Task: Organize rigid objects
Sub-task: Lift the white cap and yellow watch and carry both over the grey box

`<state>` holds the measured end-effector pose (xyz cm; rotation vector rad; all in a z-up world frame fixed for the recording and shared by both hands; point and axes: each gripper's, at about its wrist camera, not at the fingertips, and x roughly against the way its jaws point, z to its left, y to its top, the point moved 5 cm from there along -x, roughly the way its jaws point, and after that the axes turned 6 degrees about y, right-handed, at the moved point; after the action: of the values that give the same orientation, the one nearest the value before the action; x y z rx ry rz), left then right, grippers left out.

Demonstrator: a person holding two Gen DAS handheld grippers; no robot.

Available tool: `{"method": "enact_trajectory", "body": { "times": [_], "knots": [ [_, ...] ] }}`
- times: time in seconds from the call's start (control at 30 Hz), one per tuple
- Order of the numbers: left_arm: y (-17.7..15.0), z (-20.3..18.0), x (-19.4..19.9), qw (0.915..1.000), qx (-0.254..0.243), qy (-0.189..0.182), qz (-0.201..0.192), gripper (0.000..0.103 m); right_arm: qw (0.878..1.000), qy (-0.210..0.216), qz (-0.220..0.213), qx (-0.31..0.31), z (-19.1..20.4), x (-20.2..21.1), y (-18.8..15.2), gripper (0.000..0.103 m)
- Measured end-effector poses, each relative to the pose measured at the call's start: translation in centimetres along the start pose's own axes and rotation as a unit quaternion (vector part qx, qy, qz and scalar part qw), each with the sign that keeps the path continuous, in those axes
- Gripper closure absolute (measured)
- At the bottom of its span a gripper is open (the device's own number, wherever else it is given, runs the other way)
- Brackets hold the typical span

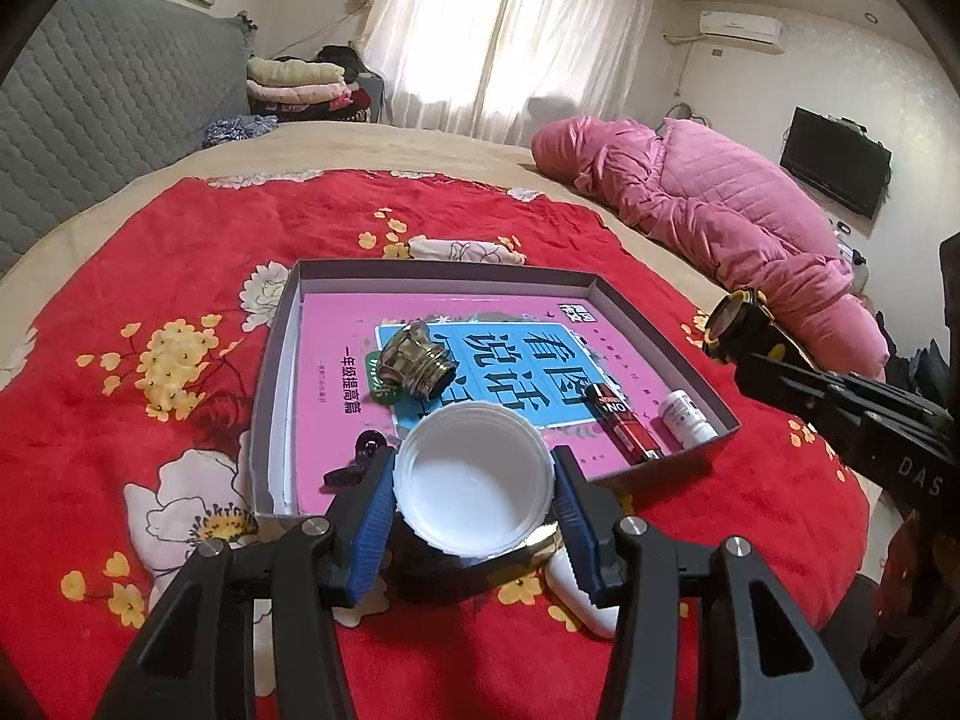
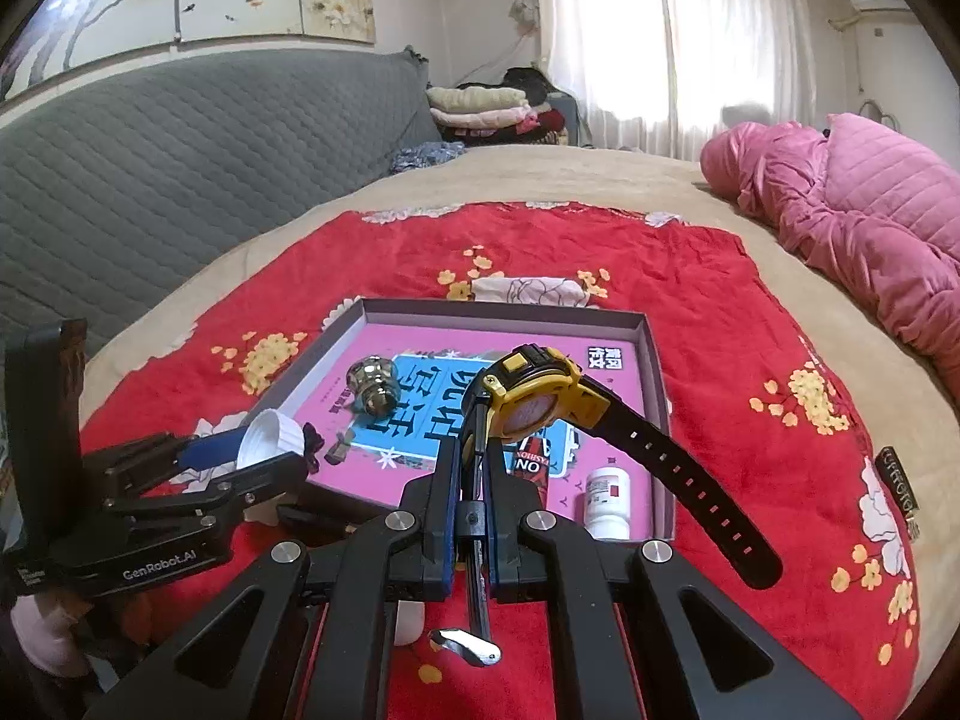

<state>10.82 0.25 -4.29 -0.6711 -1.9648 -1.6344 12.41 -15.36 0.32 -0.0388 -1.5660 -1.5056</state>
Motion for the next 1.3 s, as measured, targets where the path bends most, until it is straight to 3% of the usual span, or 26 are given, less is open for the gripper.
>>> {"method": "enact_trajectory", "body": {
  "times": [0.57,1.3],
  "knots": [
    [1.9,0.6,-2.3,0.9996,0.013,0.025,-0.01,0.053,1.0,-0.018,0.008,0.018,0.7,-1.6,0.9,0.096],
    [1.9,-0.1,-5.3,0.9997,-0.015,-0.003,0.022,0.053,0.998,-0.044,0.021,0.046,0.9,-4.7,1.8,0.096]
  ]
}}
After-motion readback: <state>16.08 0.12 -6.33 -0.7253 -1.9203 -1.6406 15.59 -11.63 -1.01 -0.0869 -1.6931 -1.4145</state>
